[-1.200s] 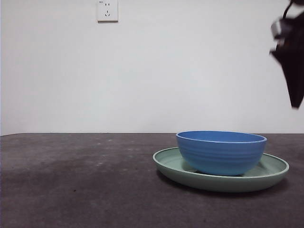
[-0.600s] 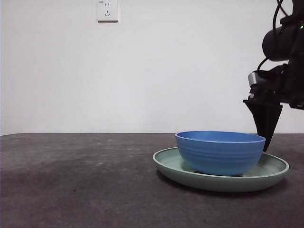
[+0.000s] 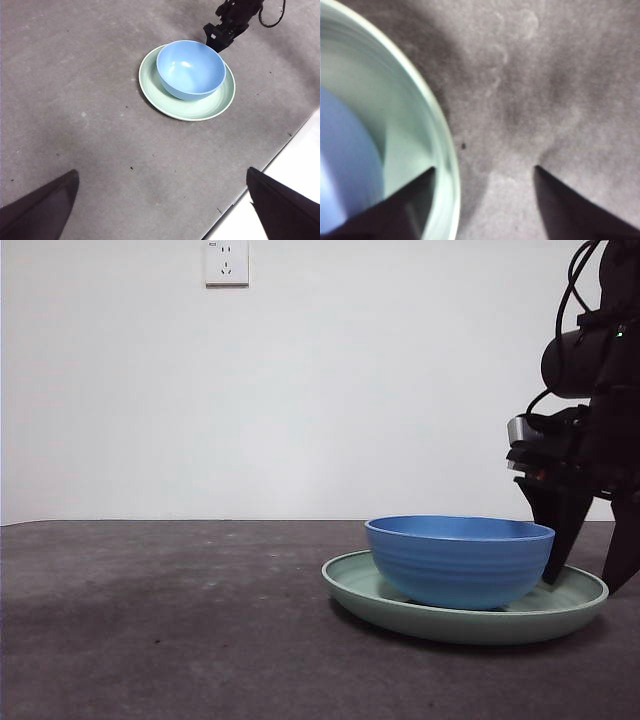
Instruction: Pick up the blue bowl, put it on the green plate, put it on desk
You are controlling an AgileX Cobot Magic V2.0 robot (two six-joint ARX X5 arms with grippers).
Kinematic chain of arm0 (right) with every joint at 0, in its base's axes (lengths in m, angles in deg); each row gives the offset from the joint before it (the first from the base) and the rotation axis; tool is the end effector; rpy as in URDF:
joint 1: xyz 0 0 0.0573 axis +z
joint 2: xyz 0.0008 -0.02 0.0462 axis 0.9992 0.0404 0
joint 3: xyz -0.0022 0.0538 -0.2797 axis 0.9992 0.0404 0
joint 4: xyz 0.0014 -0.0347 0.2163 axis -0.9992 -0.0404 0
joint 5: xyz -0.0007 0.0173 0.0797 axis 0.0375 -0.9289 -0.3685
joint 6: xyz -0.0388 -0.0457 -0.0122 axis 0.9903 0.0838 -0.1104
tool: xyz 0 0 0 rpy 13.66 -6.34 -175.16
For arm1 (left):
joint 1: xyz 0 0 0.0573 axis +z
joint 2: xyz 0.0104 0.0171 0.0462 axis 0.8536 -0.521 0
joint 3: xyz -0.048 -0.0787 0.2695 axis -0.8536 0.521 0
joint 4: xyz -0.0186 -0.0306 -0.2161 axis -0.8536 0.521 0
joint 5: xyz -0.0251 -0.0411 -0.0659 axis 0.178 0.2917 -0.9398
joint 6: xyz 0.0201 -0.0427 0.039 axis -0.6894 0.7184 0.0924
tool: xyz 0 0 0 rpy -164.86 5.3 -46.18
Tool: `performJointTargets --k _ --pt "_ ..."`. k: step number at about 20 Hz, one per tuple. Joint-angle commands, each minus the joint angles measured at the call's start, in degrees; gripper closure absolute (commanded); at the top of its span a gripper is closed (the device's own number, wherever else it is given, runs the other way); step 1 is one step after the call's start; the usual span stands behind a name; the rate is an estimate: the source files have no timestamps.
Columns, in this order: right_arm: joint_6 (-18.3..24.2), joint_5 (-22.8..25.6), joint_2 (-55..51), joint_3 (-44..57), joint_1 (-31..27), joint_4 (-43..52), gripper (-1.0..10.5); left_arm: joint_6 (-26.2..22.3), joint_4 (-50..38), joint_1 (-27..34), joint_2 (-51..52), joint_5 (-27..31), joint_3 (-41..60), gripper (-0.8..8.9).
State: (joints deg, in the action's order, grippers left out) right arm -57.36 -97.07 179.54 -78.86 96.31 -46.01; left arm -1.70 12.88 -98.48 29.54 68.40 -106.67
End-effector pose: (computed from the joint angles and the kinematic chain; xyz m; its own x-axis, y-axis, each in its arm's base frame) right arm 0.2946 0.0546 0.2042 0.1584 0.2669 -0.9506 -0.1465 0.9585 0.2447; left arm 0.0505 -0.0477 0.3589 0.5460 -0.5905 -0.5943 0.6809 0.7261 -0.0959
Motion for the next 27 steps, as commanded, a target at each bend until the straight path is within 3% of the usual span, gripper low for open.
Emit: performJointTargets --k 1,3,7,9,20,27 --pt "0.94 -2.54 2.27 -0.83 0.24 0.96 6.9 0.17 -0.52 -0.26 -0.28 0.11 -0.57 1.58" --pt "0.96 -4.72 2.97 -0.83 0.26 1.6 7.1 0.17 -0.55 -0.26 -0.28 0.11 -0.57 1.58" --pt "1.62 -5.6 3.06 -0.83 0.31 2.25 9.0 0.17 -0.59 -0.26 -0.28 0.11 -0.57 1.58" --pt "1.77 -5.6 3.06 -0.83 0.31 2.38 9.3 0.22 -0.57 -0.26 -0.28 0.11 -0.57 1.58" --pt "1.31 -5.7 2.78 -5.25 -0.24 -2.84 9.3 1.27 -0.57 -0.26 -0.28 0.11 -0.57 1.58" --pt "-0.92 -12.55 2.78 -9.84 1.36 -5.05 9.3 1.25 -0.57 -0.26 -0.28 0.11 -0.57 1.58"
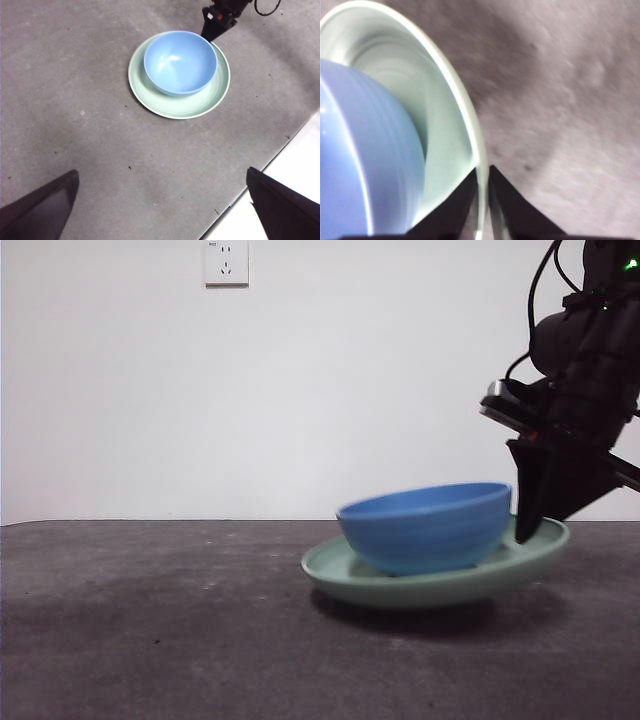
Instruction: Pick up the blue bowl, put it on the green plate, put it on desk
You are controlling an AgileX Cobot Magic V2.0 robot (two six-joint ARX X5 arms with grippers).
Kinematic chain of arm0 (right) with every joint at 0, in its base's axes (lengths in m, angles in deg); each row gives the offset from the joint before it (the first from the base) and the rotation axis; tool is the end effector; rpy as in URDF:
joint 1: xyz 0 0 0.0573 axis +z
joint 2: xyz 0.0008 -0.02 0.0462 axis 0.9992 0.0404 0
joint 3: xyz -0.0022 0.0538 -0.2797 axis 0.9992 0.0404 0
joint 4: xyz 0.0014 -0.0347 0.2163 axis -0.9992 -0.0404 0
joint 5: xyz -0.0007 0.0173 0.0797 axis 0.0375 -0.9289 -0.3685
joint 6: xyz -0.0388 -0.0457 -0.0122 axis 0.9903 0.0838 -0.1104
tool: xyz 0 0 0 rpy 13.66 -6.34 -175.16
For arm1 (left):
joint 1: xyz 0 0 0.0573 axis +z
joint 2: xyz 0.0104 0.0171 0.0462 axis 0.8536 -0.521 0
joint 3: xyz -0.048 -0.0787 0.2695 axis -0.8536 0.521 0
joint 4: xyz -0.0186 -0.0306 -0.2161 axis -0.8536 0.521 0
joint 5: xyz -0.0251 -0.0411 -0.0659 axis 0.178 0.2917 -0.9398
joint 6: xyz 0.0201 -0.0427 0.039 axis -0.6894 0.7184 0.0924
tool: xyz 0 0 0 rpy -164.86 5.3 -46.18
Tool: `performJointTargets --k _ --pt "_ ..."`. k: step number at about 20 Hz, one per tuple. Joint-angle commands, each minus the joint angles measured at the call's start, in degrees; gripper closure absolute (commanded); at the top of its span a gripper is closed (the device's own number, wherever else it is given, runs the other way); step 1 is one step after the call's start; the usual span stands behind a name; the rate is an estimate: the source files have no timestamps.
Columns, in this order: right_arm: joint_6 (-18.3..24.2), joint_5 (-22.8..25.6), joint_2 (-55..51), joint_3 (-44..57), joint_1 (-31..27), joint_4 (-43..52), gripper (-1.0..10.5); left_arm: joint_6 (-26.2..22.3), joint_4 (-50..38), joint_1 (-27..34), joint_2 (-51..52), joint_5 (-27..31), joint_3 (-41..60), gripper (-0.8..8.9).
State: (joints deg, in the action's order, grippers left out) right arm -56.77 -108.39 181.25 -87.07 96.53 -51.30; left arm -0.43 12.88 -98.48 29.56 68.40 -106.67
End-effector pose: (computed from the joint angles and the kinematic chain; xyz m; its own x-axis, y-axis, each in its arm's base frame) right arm 0.3100 0.0659 0.2295 0.1340 0.4520 -0.8819 -0.1961 0.8844 0.4235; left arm 0.0504 -0.0476 0.3589 0.5462 -0.5906 -0.5940 0.6699 0.7337 -0.1135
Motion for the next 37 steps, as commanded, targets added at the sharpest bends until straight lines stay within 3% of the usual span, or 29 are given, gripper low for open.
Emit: performJointTargets --k 1,9,13,28,33,37 --pt "-1.99 -1.53 1.07 -1.73 2.08 0.66 9.3 -0.02 -0.59 -0.26 -0.33 0.11 -0.57 1.58" --pt "-9.18 -1.84 1.38 -1.7 12.35 8.7 9.3 -0.02 -0.59 -0.26 -0.35 0.11 -0.57 1.58" --pt "-9.84 -1.66 1.38 -1.7 16.85 9.77 9.3 -0.02 -0.48 -0.26 -0.35 0.11 -0.57 1.58" --pt "-11.32 -0.92 7.58 -1.68 17.75 10.56 9.3 0.0 0.02 -0.26 -0.35 0.11 -0.57 1.58" --pt "-9.55 1.66 7.56 -1.7 17.75 10.88 7.1 -0.02 0.35 -0.26 -0.35 0.09 -0.57 1.58" --pt "-8.94 2.29 6.75 -1.75 17.11 10.16 6.1 -0.04 1.11 -0.26 -0.35 0.11 -0.57 1.58"
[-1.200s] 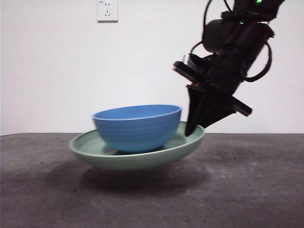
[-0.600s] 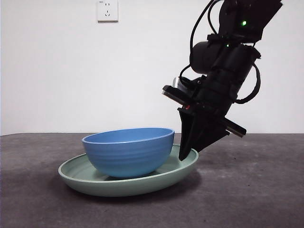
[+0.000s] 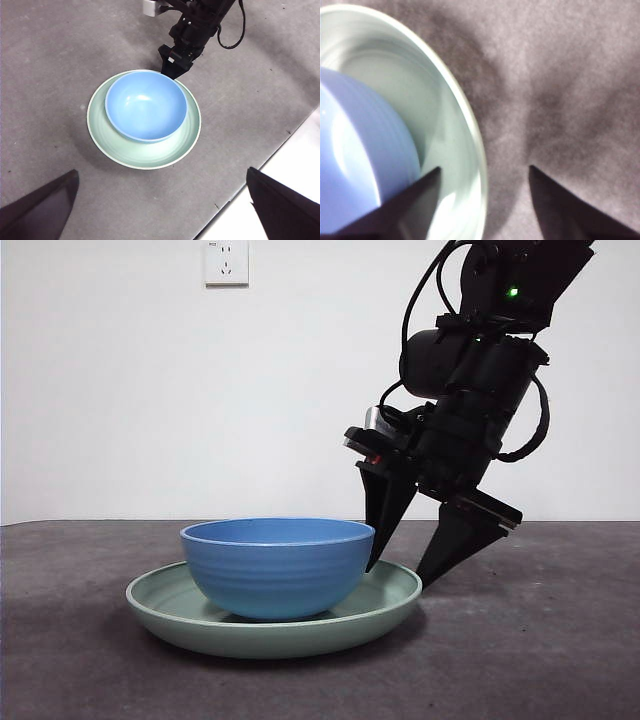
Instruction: Pick up the blue bowl, put it on the green plate, put it on desk
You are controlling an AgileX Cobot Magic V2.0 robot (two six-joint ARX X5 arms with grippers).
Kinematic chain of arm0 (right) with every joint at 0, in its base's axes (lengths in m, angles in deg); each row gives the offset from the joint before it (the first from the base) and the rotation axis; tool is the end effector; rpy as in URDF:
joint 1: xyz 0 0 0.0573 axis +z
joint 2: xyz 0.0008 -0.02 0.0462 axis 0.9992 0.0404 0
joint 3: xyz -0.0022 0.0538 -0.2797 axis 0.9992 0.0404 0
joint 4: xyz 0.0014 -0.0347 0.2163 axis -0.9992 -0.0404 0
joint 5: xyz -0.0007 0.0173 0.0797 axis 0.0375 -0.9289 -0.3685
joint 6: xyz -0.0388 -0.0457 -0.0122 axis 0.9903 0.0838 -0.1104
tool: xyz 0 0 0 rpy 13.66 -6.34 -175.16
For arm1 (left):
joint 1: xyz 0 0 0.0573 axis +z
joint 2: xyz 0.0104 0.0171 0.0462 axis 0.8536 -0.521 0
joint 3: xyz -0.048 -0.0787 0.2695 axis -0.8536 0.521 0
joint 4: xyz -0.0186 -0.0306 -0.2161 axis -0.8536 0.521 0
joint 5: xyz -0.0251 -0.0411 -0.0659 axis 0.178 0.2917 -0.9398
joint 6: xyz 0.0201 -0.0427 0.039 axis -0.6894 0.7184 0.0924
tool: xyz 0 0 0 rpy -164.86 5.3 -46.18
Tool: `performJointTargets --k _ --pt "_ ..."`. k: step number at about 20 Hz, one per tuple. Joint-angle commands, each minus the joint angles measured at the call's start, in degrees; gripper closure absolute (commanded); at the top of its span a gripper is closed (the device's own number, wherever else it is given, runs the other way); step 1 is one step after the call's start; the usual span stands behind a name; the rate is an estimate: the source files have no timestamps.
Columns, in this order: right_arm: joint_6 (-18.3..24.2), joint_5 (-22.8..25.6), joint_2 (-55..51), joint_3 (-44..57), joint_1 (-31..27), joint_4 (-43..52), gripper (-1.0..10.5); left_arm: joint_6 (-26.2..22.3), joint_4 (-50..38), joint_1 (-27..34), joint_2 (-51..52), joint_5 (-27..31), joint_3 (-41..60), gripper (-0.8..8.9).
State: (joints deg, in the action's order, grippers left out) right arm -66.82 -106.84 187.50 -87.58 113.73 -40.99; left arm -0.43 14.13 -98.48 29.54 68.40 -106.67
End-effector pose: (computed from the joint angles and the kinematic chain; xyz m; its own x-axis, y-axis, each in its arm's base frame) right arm 0.3059 0.1678 0.2020 0.0708 0.4813 -0.8737 -0.3171 0.8413 0.4378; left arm 0.0494 -0.0468 0.3570 0.5359 -0.5821 -0.6116 0.6680 0.7353 -0.1145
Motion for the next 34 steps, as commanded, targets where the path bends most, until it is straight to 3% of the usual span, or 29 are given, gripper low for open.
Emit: performJointTargets --k 1,4,8,12,14,19,22,31,33,34 --pt "1.38 2.67 -0.04 -1.31 -0.42 -0.17 6.1 -0.07 -0.13 -0.26 -0.33 0.11 -0.57 1.58" --pt "1.55 6.03 -3.15 -2.32 -2.08 -1.07 6.1 -0.09 -0.13 -0.26 -0.33 0.09 -0.57 1.58" --pt "2.45 6.36 -10.95 -3.5 -3.32 -3.96 6.0 -0.04 -0.09 -0.37 -0.33 0.11 -0.57 1.58" --pt "4.11 7.32 -22.51 -3.48 -2.86 -11.5 4.0 -0.07 0.13 -0.37 -0.33 0.11 -0.57 1.58" --pt "5.09 7.93 -29.33 -3.48 -2.14 -16.39 3.8 -0.04 0.11 -0.37 -0.33 0.11 -0.57 1.58" --pt "5.57 18.14 -44.57 -3.45 0.33 -31.93 3.8 0.24 0.26 -0.37 -0.33 0.11 -0.57 1.57" --pt "5.38 18.08 -52.63 -3.41 1.7 -38.32 3.8 0.42 0.26 -0.37 -0.33 0.11 -0.57 1.58" --pt "4.74 17.51 -66.2 -3.37 2.08 -41.46 3.9 1.92 0.22 -0.37 -0.35 0.11 -0.57 1.62" --pt "4.74 17.51 -66.58 -3.34 2.08 -41.81 3.9 1.9 0.07 -0.37 -0.35 0.11 -0.57 2.36" --pt "4.74 17.49 -66.58 -3.34 2.08 -41.81 4.8 1.86 0.07 -0.37 -0.35 0.09 -0.57 3.69"
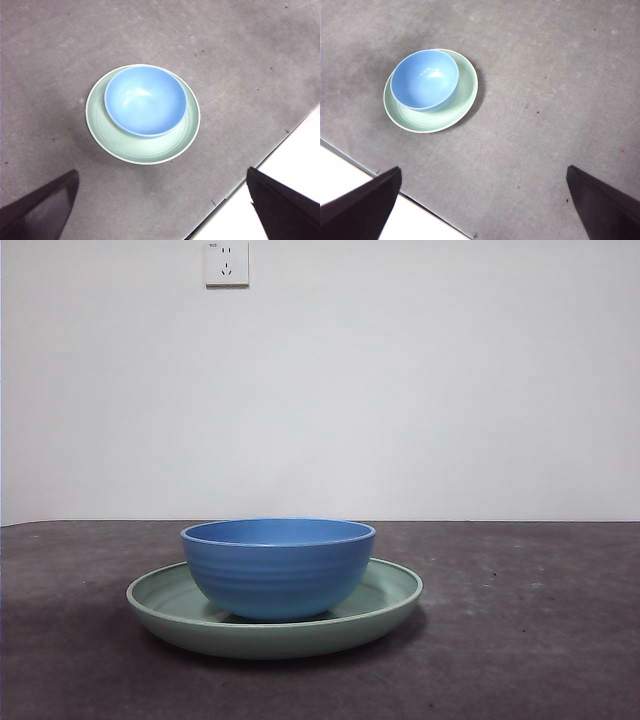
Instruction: Pick up the blue bowl, put it on the green plate, put it on desk
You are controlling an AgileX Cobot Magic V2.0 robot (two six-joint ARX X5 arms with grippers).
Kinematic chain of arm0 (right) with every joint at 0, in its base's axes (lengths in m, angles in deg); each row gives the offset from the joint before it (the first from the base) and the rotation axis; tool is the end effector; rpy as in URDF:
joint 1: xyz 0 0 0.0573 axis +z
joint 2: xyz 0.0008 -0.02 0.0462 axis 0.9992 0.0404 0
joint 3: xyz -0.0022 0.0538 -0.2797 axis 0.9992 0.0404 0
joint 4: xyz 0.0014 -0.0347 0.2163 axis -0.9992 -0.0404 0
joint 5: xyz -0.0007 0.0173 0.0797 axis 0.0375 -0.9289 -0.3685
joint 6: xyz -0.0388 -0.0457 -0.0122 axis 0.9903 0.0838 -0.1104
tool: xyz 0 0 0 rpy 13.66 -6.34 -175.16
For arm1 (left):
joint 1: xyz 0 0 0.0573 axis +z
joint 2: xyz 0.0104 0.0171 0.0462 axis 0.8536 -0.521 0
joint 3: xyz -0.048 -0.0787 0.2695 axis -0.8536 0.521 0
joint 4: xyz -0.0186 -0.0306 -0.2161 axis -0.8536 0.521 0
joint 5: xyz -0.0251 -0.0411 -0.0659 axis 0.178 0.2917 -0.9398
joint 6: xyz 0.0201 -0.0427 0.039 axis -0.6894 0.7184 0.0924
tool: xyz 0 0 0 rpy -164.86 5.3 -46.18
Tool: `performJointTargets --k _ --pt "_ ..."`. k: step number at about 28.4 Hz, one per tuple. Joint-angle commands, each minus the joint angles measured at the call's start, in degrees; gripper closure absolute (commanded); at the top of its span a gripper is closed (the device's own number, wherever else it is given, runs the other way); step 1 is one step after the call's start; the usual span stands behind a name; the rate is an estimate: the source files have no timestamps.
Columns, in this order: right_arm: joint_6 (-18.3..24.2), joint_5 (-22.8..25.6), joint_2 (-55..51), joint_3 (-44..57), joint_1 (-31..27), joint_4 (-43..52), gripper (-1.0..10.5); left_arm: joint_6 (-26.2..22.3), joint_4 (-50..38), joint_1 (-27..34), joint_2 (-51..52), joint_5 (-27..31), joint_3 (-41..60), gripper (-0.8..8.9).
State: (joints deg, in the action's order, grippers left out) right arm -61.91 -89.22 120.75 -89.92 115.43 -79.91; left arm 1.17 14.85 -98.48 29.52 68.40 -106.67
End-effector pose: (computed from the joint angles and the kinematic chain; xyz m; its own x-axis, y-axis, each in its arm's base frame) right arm 0.0227 0.0168 0.3877 0.6013 0.4352 -0.6701 -0.4514 0.8770 0.1646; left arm 0.0488 -0.0463 0.3559 0.5298 -0.5770 -0.6216 0.6520 0.7458 -0.1366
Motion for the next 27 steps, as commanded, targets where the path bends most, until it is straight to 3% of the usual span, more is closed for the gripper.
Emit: performJointTargets --k 1,2,3,17,23,27 --pt "-0.22 -0.13 0.17 -1.01 0.37 -2.93 7.0 0.26 -0.66 -0.37 -0.33 0.11 -0.57 6.25" --pt "-0.33 -0.13 0.17 -1.01 0.37 -2.91 9.7 0.35 -0.77 -0.37 -0.31 0.11 -0.57 8.11" --pt "-0.35 -0.17 0.17 -1.03 0.37 -2.73 9.2 0.31 -0.94 -0.37 -0.31 0.11 -0.57 7.88" --pt "0.28 0.11 0.17 -1.03 0.37 -2.36 9.2 0.28 -0.83 -0.42 -0.15 0.09 -0.52 7.87" --pt "0.28 0.11 0.17 -1.03 0.37 -2.38 9.2 0.24 -3.21 9.09 0.96 -0.76 1.57 7.87" --pt "0.28 0.13 0.17 -1.03 0.37 -2.36 9.2 -1.77 -18.6 20.48 8.04 -0.5 14.23 7.87"
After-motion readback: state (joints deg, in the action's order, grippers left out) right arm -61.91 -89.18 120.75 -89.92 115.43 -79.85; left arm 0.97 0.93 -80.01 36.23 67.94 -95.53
